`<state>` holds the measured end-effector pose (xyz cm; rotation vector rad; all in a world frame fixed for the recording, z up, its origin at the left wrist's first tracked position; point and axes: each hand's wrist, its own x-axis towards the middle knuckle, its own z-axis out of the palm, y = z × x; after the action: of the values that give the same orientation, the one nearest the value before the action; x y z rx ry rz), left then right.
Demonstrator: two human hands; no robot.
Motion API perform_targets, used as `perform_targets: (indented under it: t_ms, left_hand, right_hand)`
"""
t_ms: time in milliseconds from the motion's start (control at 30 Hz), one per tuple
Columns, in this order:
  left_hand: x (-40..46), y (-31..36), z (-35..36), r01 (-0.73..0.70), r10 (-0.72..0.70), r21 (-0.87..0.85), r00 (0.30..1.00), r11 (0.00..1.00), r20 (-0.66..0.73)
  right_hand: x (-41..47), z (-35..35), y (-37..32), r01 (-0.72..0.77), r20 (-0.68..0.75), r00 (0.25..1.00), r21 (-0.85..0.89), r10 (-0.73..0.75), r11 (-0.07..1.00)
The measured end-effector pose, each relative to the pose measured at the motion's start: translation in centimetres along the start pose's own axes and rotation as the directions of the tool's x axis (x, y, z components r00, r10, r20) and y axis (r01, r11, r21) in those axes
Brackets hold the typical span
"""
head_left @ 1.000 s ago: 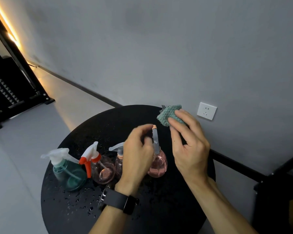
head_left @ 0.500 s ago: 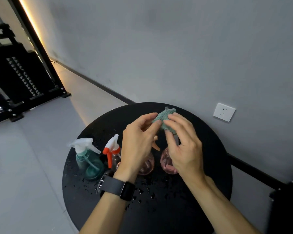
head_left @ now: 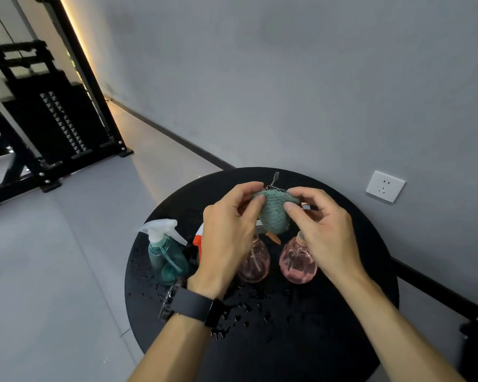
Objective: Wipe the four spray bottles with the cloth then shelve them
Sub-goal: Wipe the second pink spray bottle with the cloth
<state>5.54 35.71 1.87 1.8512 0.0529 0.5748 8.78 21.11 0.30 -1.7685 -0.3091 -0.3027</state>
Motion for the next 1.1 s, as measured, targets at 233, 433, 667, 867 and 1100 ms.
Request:
perform_targets:
  t_ms: [233, 433, 667, 867, 1100]
  left_hand:
    - [0.0, 0.6, -1.3, -0.092, 0.097, 0.099, 0.994, 0.991, -0.045]
    - [-0.1, 0.6, -2.0, -0.105, 0.110, 0.152, 0.994, 0.983, -0.021]
    - [0.0, 1.0, -2.6, -0.039, 0.041, -0.039, 0.998, 0.999, 0.049]
    - [-0.5, 1.0, -3.3, 0.025, -0.020, -0.135, 0.999, 0.991, 0.035]
    - [-1.4, 0.5, -4.5, 0.023, -0.019, -0.150, 0.999, 0.988, 0.028]
  right_hand:
    - [-0.1, 0.6, -0.6, 0.189, -0.088, 0.974, -0.205, -0.211, 0.960]
    - [-0.5, 0.8, -1.4, 0.239, -0.035, 0.965, -0.295, -0.261, 0.925]
    - [-0.8, 1.2, -3.0, 0.064, 0.034, 0.997, 0.046, -0.065, 0.997]
    - [-1.0, 1.2, -3.7, -0.101, 0.232, 0.971, 0.184, 0.057, 0.978]
    - [-2.0, 2.2, -2.8, -0.174, 0.355, 0.922, 0.027, 0.153, 0.984]
